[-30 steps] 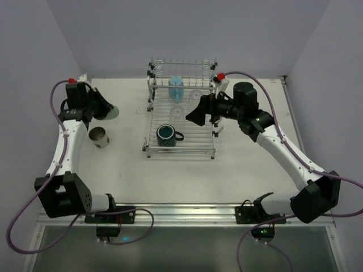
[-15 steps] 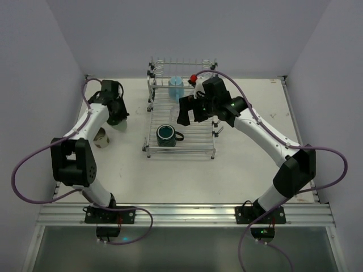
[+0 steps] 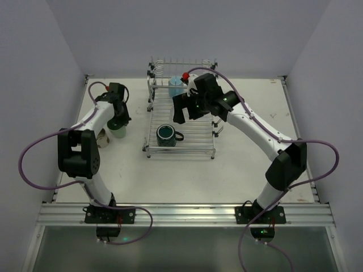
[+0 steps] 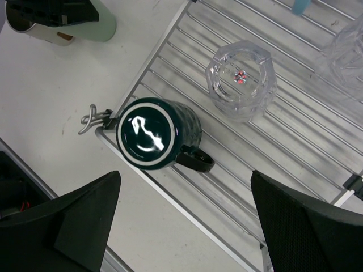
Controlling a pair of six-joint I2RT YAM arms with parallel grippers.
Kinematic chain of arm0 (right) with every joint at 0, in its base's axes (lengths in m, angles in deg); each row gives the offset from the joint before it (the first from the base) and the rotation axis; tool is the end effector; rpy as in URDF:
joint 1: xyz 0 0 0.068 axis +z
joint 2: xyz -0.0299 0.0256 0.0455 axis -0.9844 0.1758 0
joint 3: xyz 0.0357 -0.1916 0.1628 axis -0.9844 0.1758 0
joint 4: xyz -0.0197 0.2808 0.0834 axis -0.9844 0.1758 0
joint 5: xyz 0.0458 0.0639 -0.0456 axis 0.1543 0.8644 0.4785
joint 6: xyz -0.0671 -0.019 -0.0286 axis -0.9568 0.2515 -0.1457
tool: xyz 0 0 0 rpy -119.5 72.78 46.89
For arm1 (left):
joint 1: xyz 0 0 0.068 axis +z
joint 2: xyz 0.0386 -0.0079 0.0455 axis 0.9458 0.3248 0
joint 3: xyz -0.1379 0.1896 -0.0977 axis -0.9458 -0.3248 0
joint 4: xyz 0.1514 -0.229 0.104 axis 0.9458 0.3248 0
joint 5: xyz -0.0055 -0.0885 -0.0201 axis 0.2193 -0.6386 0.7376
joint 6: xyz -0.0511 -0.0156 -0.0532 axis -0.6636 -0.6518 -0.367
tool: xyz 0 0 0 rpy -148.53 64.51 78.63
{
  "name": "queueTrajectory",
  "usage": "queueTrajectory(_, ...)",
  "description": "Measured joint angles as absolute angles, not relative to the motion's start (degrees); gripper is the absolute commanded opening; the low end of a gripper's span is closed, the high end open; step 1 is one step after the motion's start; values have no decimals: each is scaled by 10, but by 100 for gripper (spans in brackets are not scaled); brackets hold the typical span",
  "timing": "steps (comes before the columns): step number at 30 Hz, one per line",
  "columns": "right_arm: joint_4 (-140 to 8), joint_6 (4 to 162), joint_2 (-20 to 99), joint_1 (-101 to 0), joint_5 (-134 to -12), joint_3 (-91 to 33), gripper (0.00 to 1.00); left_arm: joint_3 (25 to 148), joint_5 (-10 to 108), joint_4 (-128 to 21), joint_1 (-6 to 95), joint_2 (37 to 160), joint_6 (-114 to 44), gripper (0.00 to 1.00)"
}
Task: Unload the cups from the dish rack
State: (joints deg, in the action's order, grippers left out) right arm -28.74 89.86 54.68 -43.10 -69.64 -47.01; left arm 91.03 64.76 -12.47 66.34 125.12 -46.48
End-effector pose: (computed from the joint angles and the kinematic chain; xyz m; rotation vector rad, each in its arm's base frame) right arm 0.3397 0.2688 0.3143 -0.5711 2.2816 0.6646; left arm 0.4066 -0.0250 0.1669 -0.4636 2.6310 0.0276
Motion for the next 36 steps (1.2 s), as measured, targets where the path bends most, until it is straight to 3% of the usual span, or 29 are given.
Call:
queueTrajectory(1, -282, 896, 559, -428, -700, -483, 99, 910, 647, -125, 663, 1251, -465, 25)
queueTrajectory(3, -265, 889, 590, -418, -712, -512, 99, 910, 648, -124, 662, 1251, -464, 39)
queueTrajectory(4, -257, 886, 608, -411, -722, -529, 99, 910, 649, -124, 662, 1252, -466, 51)
queueTrajectory(8, -245, 875, 662, -385, -747, -556, 99, 908, 650, -124, 662, 1244, -469, 66)
queueTrajectory(25, -234, 802, 708, -347, -741, -576, 99, 871, 544, -174, 661, 994, -475, 78)
queueTrajectory(36, -232, 781, 759, -321, -729, -586, 99, 840, 494, -180, 661, 956, -480, 80)
